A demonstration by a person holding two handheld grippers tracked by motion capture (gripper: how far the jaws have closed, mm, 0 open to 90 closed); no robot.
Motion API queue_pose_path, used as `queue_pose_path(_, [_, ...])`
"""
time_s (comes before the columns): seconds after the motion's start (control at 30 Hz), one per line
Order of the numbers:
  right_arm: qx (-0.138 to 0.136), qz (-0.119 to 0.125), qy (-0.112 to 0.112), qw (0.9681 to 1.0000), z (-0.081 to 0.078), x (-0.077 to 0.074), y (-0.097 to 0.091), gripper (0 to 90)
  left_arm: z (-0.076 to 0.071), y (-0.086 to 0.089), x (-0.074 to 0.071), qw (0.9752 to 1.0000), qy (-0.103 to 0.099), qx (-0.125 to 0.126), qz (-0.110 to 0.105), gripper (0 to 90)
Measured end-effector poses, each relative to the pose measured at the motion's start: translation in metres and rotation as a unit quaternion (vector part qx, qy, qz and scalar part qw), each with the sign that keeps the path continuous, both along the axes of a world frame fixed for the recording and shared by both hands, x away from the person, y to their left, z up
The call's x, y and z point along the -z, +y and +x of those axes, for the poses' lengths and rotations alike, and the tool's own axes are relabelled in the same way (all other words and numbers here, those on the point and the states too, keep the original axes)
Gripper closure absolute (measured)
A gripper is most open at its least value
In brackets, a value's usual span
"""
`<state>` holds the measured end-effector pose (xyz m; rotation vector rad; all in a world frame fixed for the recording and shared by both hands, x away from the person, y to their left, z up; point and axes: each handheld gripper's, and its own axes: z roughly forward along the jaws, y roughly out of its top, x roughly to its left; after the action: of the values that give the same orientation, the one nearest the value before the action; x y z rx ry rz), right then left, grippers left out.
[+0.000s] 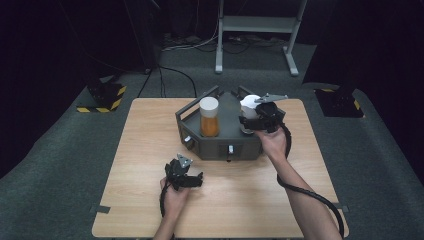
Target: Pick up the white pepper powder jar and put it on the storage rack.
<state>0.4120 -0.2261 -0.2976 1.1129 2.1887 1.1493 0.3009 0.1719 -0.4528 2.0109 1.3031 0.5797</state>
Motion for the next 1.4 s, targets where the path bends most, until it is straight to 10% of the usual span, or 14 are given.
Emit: queue_pose_path(1.4, [0.001,-0.001,-0.001,1.0,0.0019,0.007,0.0026,29.8,-0.0003,0.0,0.0001,1.0,-0.001,0.001,0.0,7.0])
